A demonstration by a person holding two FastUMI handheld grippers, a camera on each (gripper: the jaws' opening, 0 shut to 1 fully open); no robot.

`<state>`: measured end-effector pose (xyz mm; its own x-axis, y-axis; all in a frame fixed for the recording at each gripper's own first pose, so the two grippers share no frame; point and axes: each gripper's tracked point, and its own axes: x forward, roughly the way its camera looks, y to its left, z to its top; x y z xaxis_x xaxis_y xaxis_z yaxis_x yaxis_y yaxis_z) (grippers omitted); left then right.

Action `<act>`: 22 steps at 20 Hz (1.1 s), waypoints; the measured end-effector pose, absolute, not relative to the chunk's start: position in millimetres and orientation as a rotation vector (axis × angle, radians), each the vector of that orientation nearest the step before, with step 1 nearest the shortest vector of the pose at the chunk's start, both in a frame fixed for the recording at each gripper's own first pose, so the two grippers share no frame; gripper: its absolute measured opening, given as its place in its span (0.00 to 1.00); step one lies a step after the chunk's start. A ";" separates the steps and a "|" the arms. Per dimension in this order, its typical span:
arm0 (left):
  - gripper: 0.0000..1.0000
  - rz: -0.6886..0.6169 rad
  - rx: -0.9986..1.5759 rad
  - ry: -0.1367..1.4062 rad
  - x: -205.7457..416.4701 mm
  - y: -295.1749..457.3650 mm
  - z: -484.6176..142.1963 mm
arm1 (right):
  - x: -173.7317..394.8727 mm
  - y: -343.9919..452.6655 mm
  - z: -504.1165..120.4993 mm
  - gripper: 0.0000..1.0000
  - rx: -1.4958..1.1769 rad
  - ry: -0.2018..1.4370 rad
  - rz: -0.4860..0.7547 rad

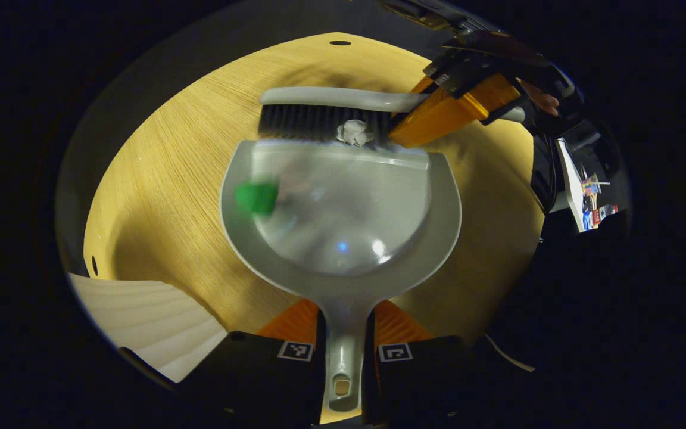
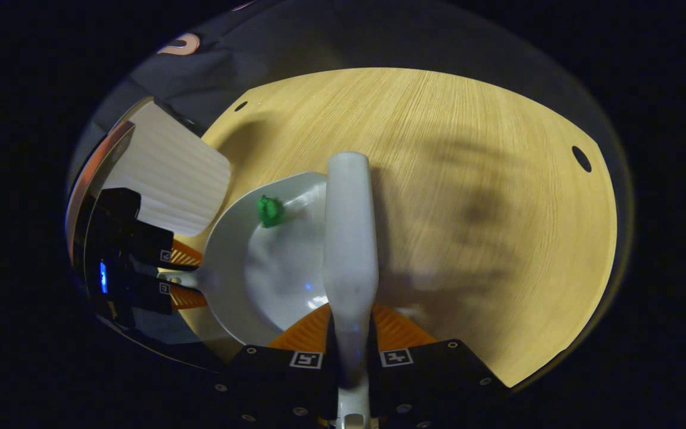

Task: Pick up the small broom and dustpan from the desktop, sweep the trash into the dustpan with the broom, and then empty the trash into the garbage bin.

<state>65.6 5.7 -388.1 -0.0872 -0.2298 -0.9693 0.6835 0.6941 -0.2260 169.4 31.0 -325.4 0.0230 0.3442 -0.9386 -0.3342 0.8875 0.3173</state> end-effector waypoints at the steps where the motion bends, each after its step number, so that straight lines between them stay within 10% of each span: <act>1: 0.25 -0.788 0.380 1.476 65.9 4.7 -388.5 | 164.2 34.1 -323.0 0.20 0.021 1.458 0.540; 9: 0.25 -0.723 0.263 1.478 61.9 6.3 -390.3 | 110.0 49.9 -304.6 0.20 0.156 1.495 0.548; 22: 0.25 -0.384 0.096 1.446 47.4 -10.4 -378.9 | 109.6 -50.9 -305.7 0.20 0.194 1.363 0.021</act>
<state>47.4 -10.4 -378.9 0.0757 -0.1981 -0.9773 0.3124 0.9354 -0.1654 109.6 -50.9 -305.7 0.2090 0.1273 -0.9696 0.0980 0.9838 0.1503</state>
